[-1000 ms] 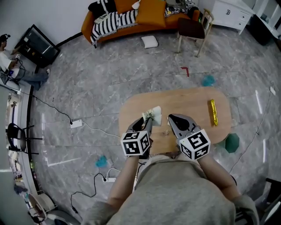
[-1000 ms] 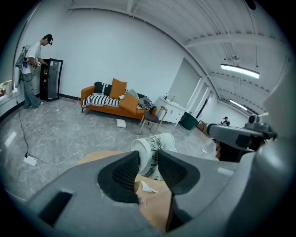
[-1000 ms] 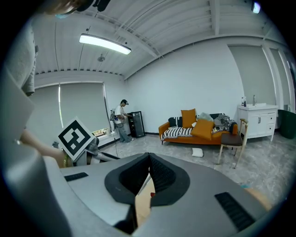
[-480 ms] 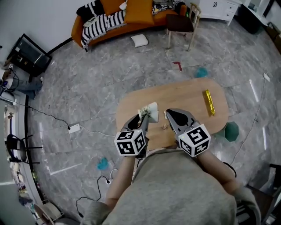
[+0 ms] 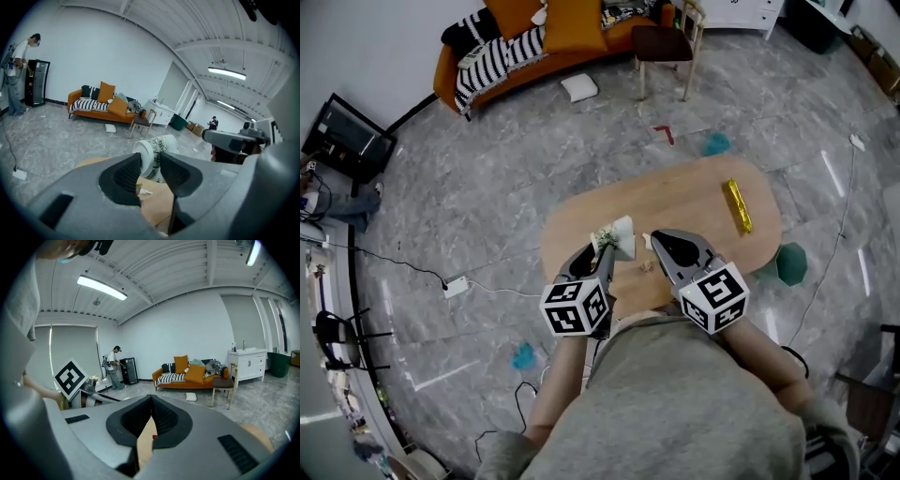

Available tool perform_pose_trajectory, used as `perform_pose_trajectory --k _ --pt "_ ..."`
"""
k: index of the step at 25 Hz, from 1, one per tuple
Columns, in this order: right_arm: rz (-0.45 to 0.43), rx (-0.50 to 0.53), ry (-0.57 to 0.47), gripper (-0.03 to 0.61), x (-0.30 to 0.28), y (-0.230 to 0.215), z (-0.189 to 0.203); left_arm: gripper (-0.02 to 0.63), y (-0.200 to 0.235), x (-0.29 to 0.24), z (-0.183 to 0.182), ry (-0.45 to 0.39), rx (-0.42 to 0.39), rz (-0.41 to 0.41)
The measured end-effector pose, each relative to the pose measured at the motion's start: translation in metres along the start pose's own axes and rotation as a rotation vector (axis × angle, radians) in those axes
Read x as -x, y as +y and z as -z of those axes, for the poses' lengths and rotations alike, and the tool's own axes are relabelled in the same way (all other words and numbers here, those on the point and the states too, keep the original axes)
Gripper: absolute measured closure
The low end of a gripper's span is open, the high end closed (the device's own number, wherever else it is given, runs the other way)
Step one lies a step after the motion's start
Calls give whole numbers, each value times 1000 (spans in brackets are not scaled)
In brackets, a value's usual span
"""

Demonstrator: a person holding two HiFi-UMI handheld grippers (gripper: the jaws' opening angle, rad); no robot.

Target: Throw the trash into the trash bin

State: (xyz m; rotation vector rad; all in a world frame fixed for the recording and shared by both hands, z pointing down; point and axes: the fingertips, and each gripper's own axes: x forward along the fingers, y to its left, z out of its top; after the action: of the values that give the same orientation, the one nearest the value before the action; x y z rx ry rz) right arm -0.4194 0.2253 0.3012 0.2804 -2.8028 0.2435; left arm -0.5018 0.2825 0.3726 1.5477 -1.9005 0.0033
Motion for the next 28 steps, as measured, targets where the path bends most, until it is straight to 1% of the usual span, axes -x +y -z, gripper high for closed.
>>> perform_pose_trajectory --k 8,17,28 --pt "58 -32 -16 569 25 -22 2 474 -34 -14 -4 10 -35 59" --pt "140 -67 -41 569 67 -70 6 474 -91 -46 -3 33 -79 134" --pt "222 -87 -54 569 137 -129 11 474 -179 -85 -3 50 -119 210"
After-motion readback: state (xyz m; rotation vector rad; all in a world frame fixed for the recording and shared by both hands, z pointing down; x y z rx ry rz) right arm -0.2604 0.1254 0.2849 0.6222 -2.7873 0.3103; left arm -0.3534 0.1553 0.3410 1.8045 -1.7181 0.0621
